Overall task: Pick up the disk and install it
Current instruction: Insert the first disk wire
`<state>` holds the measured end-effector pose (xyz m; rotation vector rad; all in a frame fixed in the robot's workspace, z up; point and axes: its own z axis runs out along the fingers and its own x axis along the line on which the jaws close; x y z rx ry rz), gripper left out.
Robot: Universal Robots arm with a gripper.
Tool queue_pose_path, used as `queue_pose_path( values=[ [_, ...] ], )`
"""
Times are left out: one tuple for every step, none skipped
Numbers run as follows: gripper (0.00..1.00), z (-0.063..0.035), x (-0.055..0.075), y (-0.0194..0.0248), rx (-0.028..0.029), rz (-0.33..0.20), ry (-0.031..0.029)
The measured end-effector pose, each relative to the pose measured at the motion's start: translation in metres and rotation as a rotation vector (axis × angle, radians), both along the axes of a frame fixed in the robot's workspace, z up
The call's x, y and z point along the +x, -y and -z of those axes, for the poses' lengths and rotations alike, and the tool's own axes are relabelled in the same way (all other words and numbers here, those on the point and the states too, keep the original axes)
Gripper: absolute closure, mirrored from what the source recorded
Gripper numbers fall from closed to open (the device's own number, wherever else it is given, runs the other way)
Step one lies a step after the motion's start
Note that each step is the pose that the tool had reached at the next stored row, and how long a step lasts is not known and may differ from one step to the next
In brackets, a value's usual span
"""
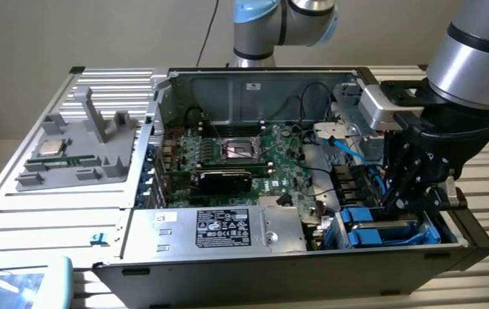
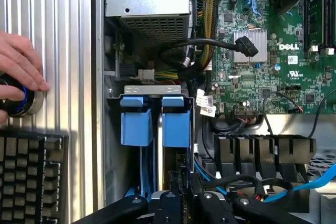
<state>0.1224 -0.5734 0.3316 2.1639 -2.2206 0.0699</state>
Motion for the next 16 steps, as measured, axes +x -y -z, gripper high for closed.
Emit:
queue_pose_path(
  values=[
    [0.84,0.0003,0.0000,0.0000,0.0000,0.000,0.0000],
    [0.84,0.0005,0.0000,0.0000,0.0000,0.000,0.0000],
    [0.84,0.0007,0.0000,0.0000,0.0000,0.000,0.0000],
    [0.84,0.0009,0.0000,0.0000,-0.0001,0.000,0.0000],
    [0.84,0.0010,0.0000,0.0000,-0.0001,0.000,0.0000],
    [0.84,0.0011,0.0000,0.0000,0.0000,0.000,0.0000],
    [0.84,0.0011,0.0000,0.0000,0.0001,0.000,0.0000],
    [0.84,0.0011,0.0000,0.0000,0.0001,0.000,0.0000],
    [0.84,0.0011,0.0000,0.0000,0.0001,0.000,0.0001],
    [0.82,0.0017,0.0001,-0.0001,0.0017,0.000,0.0004],
    [0.82,0.0018,0.0001,0.0000,0.0016,0.000,0.0002],
    [0.76,0.0017,0.0001,0.0000,0.0014,0.000,0.0001],
    [0.76,0.0014,0.0001,0.0000,0.0007,0.000,0.0001],
    [0.69,0.0011,0.0000,0.0000,0.0001,0.000,0.0000],
    [0.69,0.0011,0.0000,0.0000,0.0000,0.000,0.0000],
    [0.69,0.0009,0.0000,0.0000,-0.0002,0.000,0.0000]
  ],
)
